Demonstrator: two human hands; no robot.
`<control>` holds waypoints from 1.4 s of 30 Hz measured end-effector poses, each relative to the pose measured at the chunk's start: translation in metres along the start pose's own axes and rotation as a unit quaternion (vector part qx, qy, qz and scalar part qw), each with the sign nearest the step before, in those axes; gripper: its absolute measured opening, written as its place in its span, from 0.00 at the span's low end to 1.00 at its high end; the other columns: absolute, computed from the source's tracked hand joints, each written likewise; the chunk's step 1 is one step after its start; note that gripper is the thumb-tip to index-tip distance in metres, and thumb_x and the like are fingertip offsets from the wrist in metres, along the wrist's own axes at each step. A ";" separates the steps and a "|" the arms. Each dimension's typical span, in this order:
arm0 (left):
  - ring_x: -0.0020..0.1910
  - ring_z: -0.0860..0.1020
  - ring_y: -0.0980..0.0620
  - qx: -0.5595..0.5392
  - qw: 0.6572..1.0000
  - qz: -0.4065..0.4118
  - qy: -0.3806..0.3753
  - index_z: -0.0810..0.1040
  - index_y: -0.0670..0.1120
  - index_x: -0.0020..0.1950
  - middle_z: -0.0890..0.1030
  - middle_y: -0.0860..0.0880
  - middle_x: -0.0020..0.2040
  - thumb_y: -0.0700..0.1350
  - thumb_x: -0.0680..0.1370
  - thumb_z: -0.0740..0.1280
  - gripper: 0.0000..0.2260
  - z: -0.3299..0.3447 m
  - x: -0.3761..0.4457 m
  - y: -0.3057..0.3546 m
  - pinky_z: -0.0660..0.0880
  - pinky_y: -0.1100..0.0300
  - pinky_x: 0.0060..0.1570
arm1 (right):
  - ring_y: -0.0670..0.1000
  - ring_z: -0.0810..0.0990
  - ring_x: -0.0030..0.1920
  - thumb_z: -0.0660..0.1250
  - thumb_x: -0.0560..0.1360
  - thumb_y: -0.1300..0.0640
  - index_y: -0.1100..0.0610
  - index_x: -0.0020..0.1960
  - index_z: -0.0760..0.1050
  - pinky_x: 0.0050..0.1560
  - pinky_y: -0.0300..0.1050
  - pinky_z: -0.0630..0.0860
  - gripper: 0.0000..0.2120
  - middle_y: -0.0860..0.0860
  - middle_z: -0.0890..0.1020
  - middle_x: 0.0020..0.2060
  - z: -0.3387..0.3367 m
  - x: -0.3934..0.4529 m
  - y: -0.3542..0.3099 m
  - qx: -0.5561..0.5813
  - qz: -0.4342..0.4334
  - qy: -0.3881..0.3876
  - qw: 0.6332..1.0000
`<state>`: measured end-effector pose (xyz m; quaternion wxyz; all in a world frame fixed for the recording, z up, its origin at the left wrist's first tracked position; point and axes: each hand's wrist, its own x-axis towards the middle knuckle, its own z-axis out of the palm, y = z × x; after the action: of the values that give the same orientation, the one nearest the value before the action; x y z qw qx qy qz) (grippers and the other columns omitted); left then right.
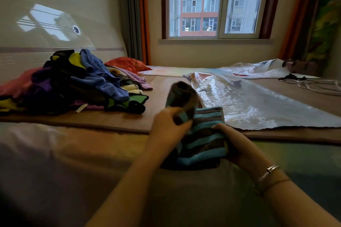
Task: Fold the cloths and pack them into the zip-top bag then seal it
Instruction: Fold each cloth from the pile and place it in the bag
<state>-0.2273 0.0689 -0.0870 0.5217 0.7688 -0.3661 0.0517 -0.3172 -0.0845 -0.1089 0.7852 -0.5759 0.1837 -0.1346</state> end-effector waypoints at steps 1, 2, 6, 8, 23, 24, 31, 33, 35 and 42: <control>0.44 0.76 0.58 0.050 0.998 0.041 -0.001 0.79 0.51 0.47 0.77 0.55 0.45 0.47 0.75 0.70 0.03 0.017 -0.003 -0.001 0.75 0.64 0.45 | 0.55 0.82 0.38 0.58 0.79 0.57 0.59 0.51 0.76 0.34 0.45 0.81 0.09 0.56 0.84 0.38 0.000 0.000 0.000 0.000 0.000 -0.004 1.000; 0.46 0.76 0.56 0.089 0.994 0.065 -0.008 0.80 0.50 0.48 0.76 0.54 0.48 0.50 0.75 0.69 0.06 0.031 -0.007 -0.003 0.75 0.59 0.49 | 0.54 0.82 0.37 0.58 0.80 0.54 0.59 0.52 0.76 0.34 0.45 0.81 0.11 0.56 0.83 0.38 -0.001 0.000 -0.001 -0.003 -0.001 -0.009 1.000; 0.60 0.68 0.49 0.165 0.981 0.001 -0.102 0.78 0.53 0.59 0.70 0.51 0.61 0.64 0.76 0.61 0.20 0.054 -0.013 0.001 0.69 0.49 0.63 | 0.55 0.83 0.49 0.50 0.77 0.33 0.56 0.55 0.80 0.43 0.50 0.81 0.31 0.58 0.84 0.49 -0.013 -0.001 -0.002 0.003 0.001 -0.041 0.999; 0.68 0.61 0.46 0.114 0.984 -0.048 -0.130 0.79 0.52 0.61 0.64 0.51 0.70 0.69 0.74 0.55 0.27 0.049 -0.012 0.009 0.62 0.48 0.68 | 0.57 0.81 0.56 0.52 0.73 0.30 0.54 0.57 0.80 0.53 0.56 0.79 0.33 0.59 0.83 0.52 -0.017 -0.003 -0.001 -0.018 0.002 -0.061 0.998; 0.53 0.80 0.57 -0.398 0.906 -0.049 -0.136 0.71 0.59 0.62 0.81 0.60 0.52 0.69 0.68 0.55 0.26 0.051 -0.015 0.079 0.76 0.48 0.57 | 0.41 0.81 0.49 0.62 0.77 0.63 0.41 0.53 0.73 0.48 0.35 0.78 0.16 0.43 0.81 0.48 -0.029 -0.056 -0.028 -0.166 -0.412 0.095 0.891; 0.56 0.79 0.55 -0.447 0.881 -0.062 -0.143 0.71 0.59 0.63 0.82 0.58 0.54 0.70 0.68 0.55 0.29 0.051 -0.014 0.084 0.74 0.43 0.59 | 0.42 0.79 0.51 0.63 0.76 0.59 0.39 0.54 0.72 0.50 0.37 0.77 0.15 0.42 0.80 0.48 -0.035 -0.060 -0.030 -0.218 -0.445 0.104 0.862; 0.54 0.81 0.36 -0.617 0.740 -0.205 -0.172 0.73 0.43 0.65 0.80 0.37 0.58 0.73 0.69 0.56 0.39 0.037 -0.004 0.080 0.79 0.40 0.47 | 0.49 0.67 0.54 0.61 0.73 0.53 0.43 0.67 0.68 0.52 0.43 0.62 0.22 0.45 0.73 0.61 -0.063 -0.080 -0.030 -0.581 -0.554 0.140 0.580; 0.48 0.83 0.38 -0.621 0.737 -0.212 -0.163 0.77 0.40 0.57 0.83 0.36 0.52 0.68 0.71 0.61 0.32 0.034 -0.005 0.075 0.81 0.44 0.44 | 0.50 0.66 0.54 0.60 0.73 0.53 0.42 0.68 0.67 0.52 0.42 0.60 0.23 0.45 0.72 0.64 -0.065 -0.082 -0.026 -0.637 -0.548 0.115 0.530; 0.48 0.83 0.41 -0.568 0.774 -0.220 -0.172 0.78 0.42 0.58 0.83 0.38 0.51 0.62 0.70 0.65 0.27 0.031 -0.007 0.074 0.81 0.47 0.45 | 0.51 0.67 0.55 0.58 0.74 0.53 0.41 0.69 0.67 0.54 0.43 0.60 0.23 0.46 0.71 0.65 -0.069 -0.083 -0.024 -0.675 -0.528 0.098 0.507; 0.48 0.81 0.43 -0.368 0.895 -0.225 -0.117 0.73 0.43 0.63 0.81 0.41 0.52 0.46 0.76 0.65 0.16 0.048 -0.006 0.059 0.77 0.54 0.39 | 0.52 0.51 0.73 0.62 0.73 0.43 0.31 0.72 0.54 0.73 0.56 0.47 0.31 0.41 0.48 0.76 -0.082 -0.088 -0.012 -0.749 -0.379 0.011 0.544</control>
<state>-0.2828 0.0207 -0.0664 0.7185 0.5841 -0.2348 -0.2958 -0.4322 -0.1211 -0.1073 -0.0569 -0.9693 -0.0090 -0.2392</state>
